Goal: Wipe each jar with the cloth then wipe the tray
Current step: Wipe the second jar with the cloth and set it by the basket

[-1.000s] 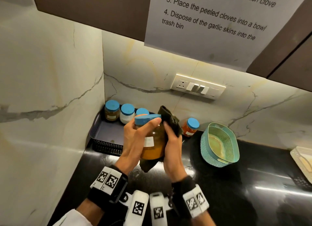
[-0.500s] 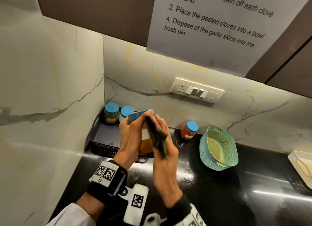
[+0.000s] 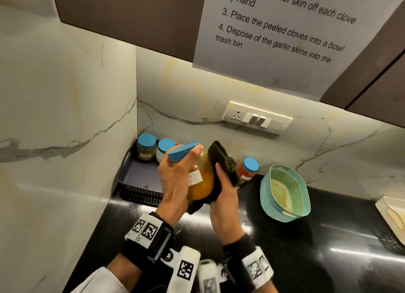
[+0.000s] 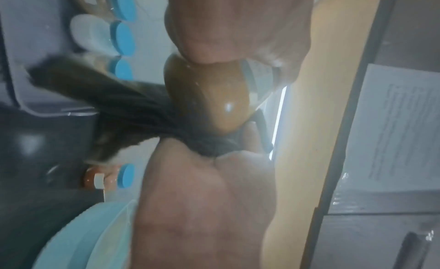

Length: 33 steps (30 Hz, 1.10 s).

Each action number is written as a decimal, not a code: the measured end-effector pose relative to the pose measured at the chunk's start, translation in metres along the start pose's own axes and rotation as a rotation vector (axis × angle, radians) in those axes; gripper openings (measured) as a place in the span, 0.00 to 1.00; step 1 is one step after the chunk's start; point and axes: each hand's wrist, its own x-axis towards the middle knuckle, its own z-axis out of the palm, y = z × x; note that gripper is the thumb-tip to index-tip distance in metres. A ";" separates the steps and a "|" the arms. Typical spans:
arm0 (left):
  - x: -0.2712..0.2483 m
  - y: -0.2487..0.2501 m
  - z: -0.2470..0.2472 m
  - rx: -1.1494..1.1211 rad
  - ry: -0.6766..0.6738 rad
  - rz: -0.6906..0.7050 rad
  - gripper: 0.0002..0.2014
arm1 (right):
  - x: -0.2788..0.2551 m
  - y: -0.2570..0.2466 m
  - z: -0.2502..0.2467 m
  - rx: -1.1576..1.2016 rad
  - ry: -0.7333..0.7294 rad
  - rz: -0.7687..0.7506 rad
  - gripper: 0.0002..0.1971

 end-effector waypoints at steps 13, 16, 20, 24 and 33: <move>0.017 0.015 -0.004 0.175 -0.017 0.593 0.34 | -0.022 -0.011 0.002 0.277 -0.026 0.209 0.21; 0.004 0.006 -0.002 0.176 -0.126 0.580 0.37 | -0.007 -0.021 0.004 0.313 -0.019 0.210 0.20; -0.003 0.003 -0.001 0.201 -0.222 0.613 0.38 | 0.008 -0.019 -0.001 0.449 -0.088 0.402 0.23; -0.005 0.009 0.004 0.326 -0.387 0.699 0.39 | 0.009 0.003 -0.004 0.573 -0.199 0.411 0.26; 0.009 0.000 0.003 0.453 -0.403 0.826 0.42 | 0.006 0.030 -0.009 0.698 -0.236 0.532 0.35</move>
